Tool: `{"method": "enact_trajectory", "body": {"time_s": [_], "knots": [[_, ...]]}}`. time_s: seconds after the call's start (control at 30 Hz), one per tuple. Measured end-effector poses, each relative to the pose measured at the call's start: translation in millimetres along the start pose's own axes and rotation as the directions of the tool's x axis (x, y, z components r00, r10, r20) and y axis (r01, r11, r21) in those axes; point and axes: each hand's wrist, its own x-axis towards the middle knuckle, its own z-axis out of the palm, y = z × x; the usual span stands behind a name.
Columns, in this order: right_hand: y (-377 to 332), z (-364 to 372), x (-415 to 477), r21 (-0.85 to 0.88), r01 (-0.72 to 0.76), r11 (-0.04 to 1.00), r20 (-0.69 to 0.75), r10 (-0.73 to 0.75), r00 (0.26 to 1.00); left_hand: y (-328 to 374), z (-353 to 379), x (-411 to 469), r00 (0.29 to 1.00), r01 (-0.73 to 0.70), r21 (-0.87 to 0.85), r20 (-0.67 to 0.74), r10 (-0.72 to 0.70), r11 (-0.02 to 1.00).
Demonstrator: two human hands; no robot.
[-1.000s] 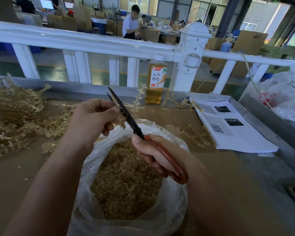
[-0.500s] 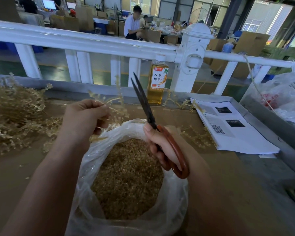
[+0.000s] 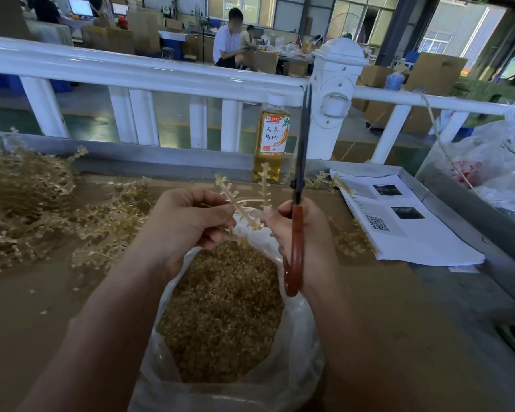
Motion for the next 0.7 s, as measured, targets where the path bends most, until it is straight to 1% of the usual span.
{"method": "enact_trajectory", "body": {"time_s": [0.1,0.2,0.27,0.33,0.37,0.43,0.47,0.5,0.53,0.57,0.6,0.63,0.7], "knots": [[-2.1,-1.7,-0.4,0.034,-0.002,0.999,-0.013,0.002,1.0,0.1,-1.0,-1.0,1.0,-0.009,-0.041,0.004,0.009,0.999],[-2.4,-2.8,-3.8,0.04,0.016,0.999,-0.019,-0.015,1.0,-0.1,-2.8,0.4,1.0,0.006,-0.035,0.018,-0.005,0.999],[-3.1,-3.6,-5.5,0.058,0.041,0.997,-0.013,-0.04,0.999,1.0,-3.4,-0.4,0.996,0.037,-0.045,0.078,-0.033,0.998],[-4.5,-2.8,-6.1,0.082,0.033,0.996,-0.001,-0.033,0.999,2.3,-1.5,-2.9,0.983,0.063,-0.081,0.175,-0.048,0.995],[-5.1,-1.7,-5.6,0.074,0.016,0.997,-0.001,-0.016,1.0,2.7,0.7,-4.8,0.977,0.06,-0.094,0.211,-0.039,0.994],[-5.7,1.2,-5.6,0.016,-0.051,0.999,0.011,0.051,0.999,1.4,6.5,-7.4,0.969,0.004,-0.086,0.246,0.017,0.996],[-4.9,1.5,-4.7,0.053,-0.095,0.994,0.059,0.092,0.994,0.7,9.5,-8.1,0.964,-0.043,-0.07,0.258,0.06,0.997],[-6.3,1.8,-5.8,0.153,-0.162,0.975,0.144,0.14,0.98,-0.2,11.6,-8.5,0.959,-0.089,-0.061,0.264,0.102,0.994],[-7.9,2.1,-6.2,0.272,-0.257,0.927,0.252,0.189,0.949,-1.1,12.5,-8.0,0.957,-0.119,-0.059,0.26,0.131,0.991],[-10.7,1.4,-7.3,0.325,-0.343,0.882,0.346,0.227,0.911,-2.1,11.9,-7.2,0.956,-0.129,-0.055,0.258,0.139,0.99],[-10.5,0.5,-6.8,0.326,-0.392,0.86,0.411,0.245,0.878,-3.3,10.3,-6.7,0.953,-0.123,-0.042,0.273,0.13,0.992],[-8.8,0.6,-6.0,0.279,-0.397,0.875,0.438,0.252,0.863,-3.9,8.6,-6.9,0.945,-0.108,-0.026,0.307,0.111,0.994],[-5.6,1.6,-4.4,0.158,-0.313,0.936,0.433,0.219,0.874,-4.6,6.2,-7.6,0.93,-0.076,-0.018,0.359,0.078,0.997]]}}
